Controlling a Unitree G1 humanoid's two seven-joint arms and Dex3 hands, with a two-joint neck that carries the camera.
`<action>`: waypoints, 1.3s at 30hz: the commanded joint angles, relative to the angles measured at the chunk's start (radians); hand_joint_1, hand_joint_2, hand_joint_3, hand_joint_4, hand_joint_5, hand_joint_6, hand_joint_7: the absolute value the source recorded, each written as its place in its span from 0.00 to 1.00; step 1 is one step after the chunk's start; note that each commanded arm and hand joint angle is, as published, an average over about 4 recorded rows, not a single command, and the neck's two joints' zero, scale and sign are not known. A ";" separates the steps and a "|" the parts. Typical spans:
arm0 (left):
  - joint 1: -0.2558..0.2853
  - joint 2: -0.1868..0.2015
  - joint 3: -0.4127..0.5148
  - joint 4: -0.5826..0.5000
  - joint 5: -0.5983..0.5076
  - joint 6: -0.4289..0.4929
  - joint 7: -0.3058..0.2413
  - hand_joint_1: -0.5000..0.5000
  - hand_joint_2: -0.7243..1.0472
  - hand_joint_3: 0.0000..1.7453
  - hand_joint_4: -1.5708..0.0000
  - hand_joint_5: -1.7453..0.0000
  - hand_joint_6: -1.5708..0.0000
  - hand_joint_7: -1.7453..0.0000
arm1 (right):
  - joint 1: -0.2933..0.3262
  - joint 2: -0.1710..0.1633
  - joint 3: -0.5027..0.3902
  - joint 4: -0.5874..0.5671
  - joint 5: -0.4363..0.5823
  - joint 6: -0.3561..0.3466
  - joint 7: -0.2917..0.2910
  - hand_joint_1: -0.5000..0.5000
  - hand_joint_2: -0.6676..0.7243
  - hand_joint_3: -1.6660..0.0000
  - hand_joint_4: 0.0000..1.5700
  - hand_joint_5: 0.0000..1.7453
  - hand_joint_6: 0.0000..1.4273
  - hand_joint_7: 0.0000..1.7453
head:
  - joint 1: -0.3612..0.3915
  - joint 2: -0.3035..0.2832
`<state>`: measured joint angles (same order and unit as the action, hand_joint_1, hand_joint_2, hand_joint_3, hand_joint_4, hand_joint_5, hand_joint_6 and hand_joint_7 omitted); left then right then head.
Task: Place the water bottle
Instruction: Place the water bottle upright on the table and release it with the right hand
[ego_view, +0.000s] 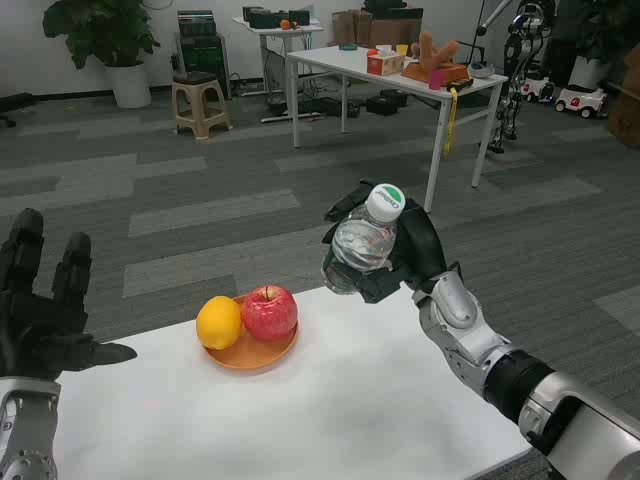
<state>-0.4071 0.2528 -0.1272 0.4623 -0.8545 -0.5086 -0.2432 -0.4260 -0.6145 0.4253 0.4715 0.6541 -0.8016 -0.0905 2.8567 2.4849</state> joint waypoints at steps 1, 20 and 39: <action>0.002 -0.004 0.009 -0.016 0.008 0.001 0.005 0.00 0.30 0.05 1.00 0.94 1.00 1.00 | -0.003 -0.002 -0.036 -0.016 0.009 -0.001 -0.009 0.29 0.09 0.05 0.89 0.61 0.90 0.56 | -0.017 -0.013; 0.007 -0.005 0.009 -0.017 0.008 0.001 0.005 0.00 0.30 0.05 1.00 0.94 1.00 1.00 | 0.001 -0.002 -0.036 -0.022 0.009 -0.001 -0.009 0.29 0.09 0.08 0.89 0.61 0.90 0.56 | -0.013 -0.001; 0.013 -0.004 0.011 -0.020 0.008 0.001 0.005 0.00 0.30 0.01 1.00 0.94 1.00 1.00 | 0.010 -0.031 -0.036 -0.006 -0.001 -0.002 -0.009 0.28 0.09 0.10 0.87 0.61 0.88 0.56 | -0.017 -0.010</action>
<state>-0.4043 0.2474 -0.1256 0.4531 -0.8539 -0.5086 -0.2431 -0.4201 -0.6295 0.4090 0.4706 0.6518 -0.8009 -0.0907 2.8400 2.4750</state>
